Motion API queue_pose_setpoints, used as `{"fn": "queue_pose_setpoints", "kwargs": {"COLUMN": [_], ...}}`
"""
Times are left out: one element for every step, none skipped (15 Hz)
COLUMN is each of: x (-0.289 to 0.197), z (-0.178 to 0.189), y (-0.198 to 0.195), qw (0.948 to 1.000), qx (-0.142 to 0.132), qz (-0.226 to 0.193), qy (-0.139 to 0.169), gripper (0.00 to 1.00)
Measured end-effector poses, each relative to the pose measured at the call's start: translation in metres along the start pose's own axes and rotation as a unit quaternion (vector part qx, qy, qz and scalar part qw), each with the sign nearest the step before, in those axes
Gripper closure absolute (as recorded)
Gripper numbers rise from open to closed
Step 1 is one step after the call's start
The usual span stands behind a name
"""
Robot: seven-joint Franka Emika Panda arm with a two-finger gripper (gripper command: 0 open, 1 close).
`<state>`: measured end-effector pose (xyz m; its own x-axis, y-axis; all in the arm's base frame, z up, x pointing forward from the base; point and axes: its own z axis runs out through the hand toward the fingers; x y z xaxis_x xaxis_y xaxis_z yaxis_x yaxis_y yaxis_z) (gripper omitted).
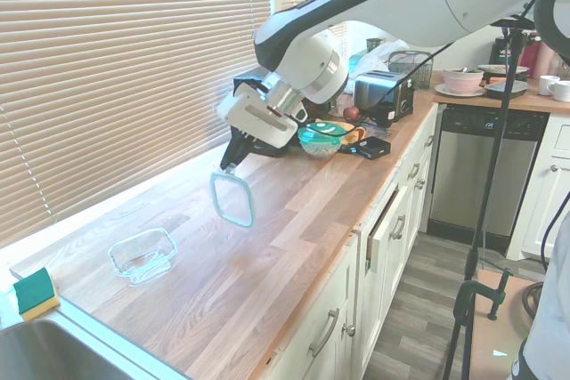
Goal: Uncover the lid of the food container
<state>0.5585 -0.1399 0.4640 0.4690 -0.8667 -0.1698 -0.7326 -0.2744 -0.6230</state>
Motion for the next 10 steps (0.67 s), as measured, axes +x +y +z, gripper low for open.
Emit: {"fn": "queue_pose_setpoints", "kwargs": {"x": [0.003, 0.002, -0.004, -0.013, -0.025, -0.038, -0.049, -0.058, -0.067, -0.075], "z": [0.001, 0.006, 0.015, 0.026, 0.040, 0.055, 0.070, 0.086, 0.099, 0.113], "y": [0.003, 0.005, 0.005, 0.003, 0.000, -0.001, 0.002, 0.007, 0.012, 0.017], "qw": [0.9998, 0.9992, 0.9981, 0.9969, 0.9956, 0.9943, 0.9930, 0.9918, 0.9908, 0.9899], "qx": [-0.014, -0.031, -0.046, -0.060, -0.072, -0.082, -0.092, -0.101, -0.109, -0.117], "qz": [-0.003, -0.010, -0.018, -0.028, -0.040, -0.049, -0.058, -0.064, -0.068, -0.072], "qy": [0.012, 0.025, 0.035, 0.042, 0.046, 0.047, 0.047, 0.045, 0.041, 0.037], "gripper": [1.00, 1.00, 1.00, 1.00, 1.00, 1.00, 1.00, 1.00, 1.00, 1.00]}}
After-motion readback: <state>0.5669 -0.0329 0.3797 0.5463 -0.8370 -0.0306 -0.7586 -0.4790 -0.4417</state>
